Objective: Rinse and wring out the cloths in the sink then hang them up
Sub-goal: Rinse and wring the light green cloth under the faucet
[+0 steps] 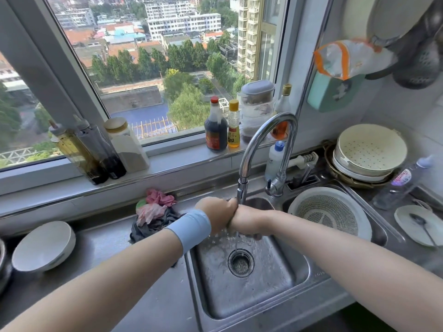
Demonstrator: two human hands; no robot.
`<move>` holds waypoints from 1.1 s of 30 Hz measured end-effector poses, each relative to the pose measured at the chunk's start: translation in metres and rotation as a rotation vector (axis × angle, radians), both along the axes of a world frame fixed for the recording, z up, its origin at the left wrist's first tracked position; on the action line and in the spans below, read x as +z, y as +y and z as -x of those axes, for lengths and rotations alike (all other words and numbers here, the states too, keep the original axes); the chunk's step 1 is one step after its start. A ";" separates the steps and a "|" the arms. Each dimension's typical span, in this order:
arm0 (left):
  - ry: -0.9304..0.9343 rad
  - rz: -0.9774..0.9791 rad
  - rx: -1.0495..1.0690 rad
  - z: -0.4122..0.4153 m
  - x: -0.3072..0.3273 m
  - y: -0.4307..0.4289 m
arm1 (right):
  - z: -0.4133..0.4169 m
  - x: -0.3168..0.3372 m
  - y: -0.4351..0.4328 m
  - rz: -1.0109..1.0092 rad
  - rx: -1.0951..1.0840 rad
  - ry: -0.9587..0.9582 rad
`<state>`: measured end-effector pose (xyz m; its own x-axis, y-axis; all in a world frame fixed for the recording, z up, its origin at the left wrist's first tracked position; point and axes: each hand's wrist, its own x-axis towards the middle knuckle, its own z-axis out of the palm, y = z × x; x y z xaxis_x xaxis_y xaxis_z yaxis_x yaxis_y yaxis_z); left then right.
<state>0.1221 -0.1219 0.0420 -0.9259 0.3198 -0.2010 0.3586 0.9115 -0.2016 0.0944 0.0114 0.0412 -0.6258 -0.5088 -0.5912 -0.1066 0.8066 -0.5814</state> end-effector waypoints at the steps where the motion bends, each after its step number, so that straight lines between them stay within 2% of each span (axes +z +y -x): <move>1: 0.021 0.006 -0.001 -0.001 -0.003 0.001 | -0.001 0.000 0.001 -0.016 -0.014 -0.034; 2: 0.021 0.014 0.017 -0.003 -0.005 0.002 | -0.001 -0.001 0.002 -0.021 0.004 -0.016; 3: -0.001 0.002 0.057 -0.003 -0.007 0.003 | -0.001 0.001 0.002 -0.053 0.085 0.082; 6: -0.164 -0.090 0.264 -0.004 -0.006 0.007 | -0.002 0.000 0.002 -0.196 0.363 0.508; 8: -0.328 -0.196 0.369 -0.003 -0.003 0.006 | -0.008 0.006 0.007 -0.188 0.361 0.727; 9: -0.421 -0.321 0.420 -0.002 -0.003 0.003 | -0.011 0.007 0.011 -0.155 0.378 0.837; 12: -0.798 -0.923 0.662 -0.011 0.008 -0.009 | -0.014 0.008 0.026 0.050 0.529 1.181; 14: -1.066 -1.087 0.714 -0.015 0.014 -0.019 | -0.016 0.008 0.029 0.089 0.646 1.290; 17: -1.296 -1.103 0.657 -0.017 0.024 -0.025 | -0.017 0.009 0.023 0.084 0.651 1.299; 19: -1.264 -1.034 0.650 -0.016 0.028 -0.022 | -0.016 0.012 0.014 -0.079 0.596 1.323; 21: -1.083 -0.869 0.690 -0.010 0.025 -0.014 | -0.015 0.017 0.003 -0.214 0.544 1.307; 22: -0.941 -0.731 0.679 -0.006 0.023 -0.009 | -0.014 0.018 -0.002 -0.272 0.531 1.205; 24: -0.613 -0.332 0.511 -0.004 0.019 0.000 | -0.013 0.010 -0.009 -0.319 0.488 1.011; 26: -0.402 -0.121 0.387 -0.006 0.013 0.005 | -0.014 0.002 -0.012 -0.316 0.410 0.916; 30: -0.251 -0.029 0.241 -0.013 -0.008 -0.005 | -0.020 -0.017 -0.016 -0.278 0.352 0.773; 33: -0.214 -0.031 0.174 -0.018 -0.026 -0.014 | -0.025 -0.032 -0.017 -0.192 0.317 0.621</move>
